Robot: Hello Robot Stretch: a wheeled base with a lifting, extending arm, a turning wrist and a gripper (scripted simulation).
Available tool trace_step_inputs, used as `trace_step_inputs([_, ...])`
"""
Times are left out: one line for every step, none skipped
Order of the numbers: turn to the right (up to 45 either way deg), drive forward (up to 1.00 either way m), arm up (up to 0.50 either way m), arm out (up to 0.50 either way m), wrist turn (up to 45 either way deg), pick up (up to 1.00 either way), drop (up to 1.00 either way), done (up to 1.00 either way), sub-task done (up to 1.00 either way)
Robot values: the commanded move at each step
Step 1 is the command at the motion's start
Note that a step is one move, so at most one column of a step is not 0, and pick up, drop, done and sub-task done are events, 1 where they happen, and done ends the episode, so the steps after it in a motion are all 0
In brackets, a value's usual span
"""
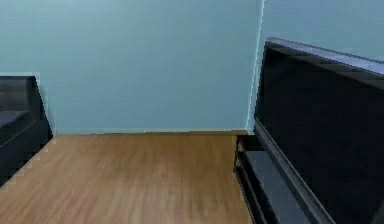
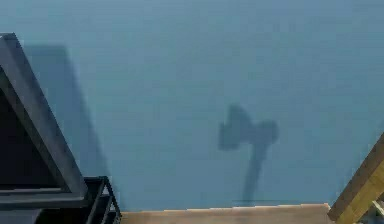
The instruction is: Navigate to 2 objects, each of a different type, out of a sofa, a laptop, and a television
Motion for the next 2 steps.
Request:
trace_step_inputs([30.0,0.00,0.00,0.00,0.0,0.00,0.00,0.00,0.00])
trace_step_inputs([0.0,0.00,0.00,0.00,0.0,0.00,0.00,0.00,1.00])
